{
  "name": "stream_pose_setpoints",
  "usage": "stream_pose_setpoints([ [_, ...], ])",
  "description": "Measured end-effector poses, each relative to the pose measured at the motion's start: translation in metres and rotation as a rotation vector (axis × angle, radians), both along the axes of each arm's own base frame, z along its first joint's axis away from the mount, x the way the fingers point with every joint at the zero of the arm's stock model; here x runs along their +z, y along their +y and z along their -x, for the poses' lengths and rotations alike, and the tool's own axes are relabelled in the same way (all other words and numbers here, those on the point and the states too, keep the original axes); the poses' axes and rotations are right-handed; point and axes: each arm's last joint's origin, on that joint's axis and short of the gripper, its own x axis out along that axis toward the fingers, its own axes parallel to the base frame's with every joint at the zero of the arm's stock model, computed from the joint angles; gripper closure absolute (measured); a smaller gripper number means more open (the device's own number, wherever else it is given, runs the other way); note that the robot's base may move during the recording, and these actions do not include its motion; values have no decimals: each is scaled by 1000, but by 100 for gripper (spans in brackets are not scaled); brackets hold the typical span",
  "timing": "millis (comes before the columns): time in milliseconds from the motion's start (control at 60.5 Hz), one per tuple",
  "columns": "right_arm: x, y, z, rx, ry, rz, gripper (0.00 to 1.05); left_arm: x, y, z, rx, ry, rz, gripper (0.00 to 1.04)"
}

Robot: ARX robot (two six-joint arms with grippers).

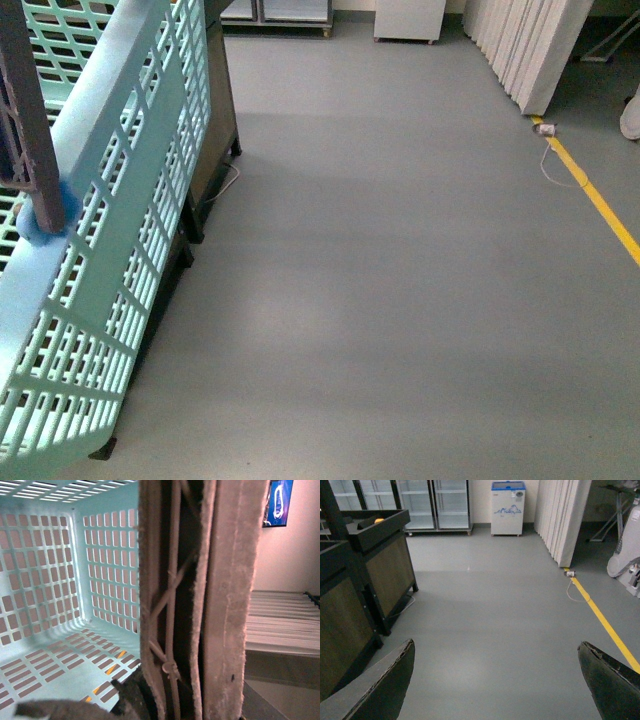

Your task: Pick lemon and mango into basket

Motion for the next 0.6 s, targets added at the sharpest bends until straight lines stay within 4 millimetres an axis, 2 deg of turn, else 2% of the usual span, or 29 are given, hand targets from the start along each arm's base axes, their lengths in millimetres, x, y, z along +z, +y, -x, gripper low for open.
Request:
stream_pose_setpoints([
  [595, 0, 0, 0, 0, 0, 0, 9, 0, 0, 0, -1, -2, -2, 89],
])
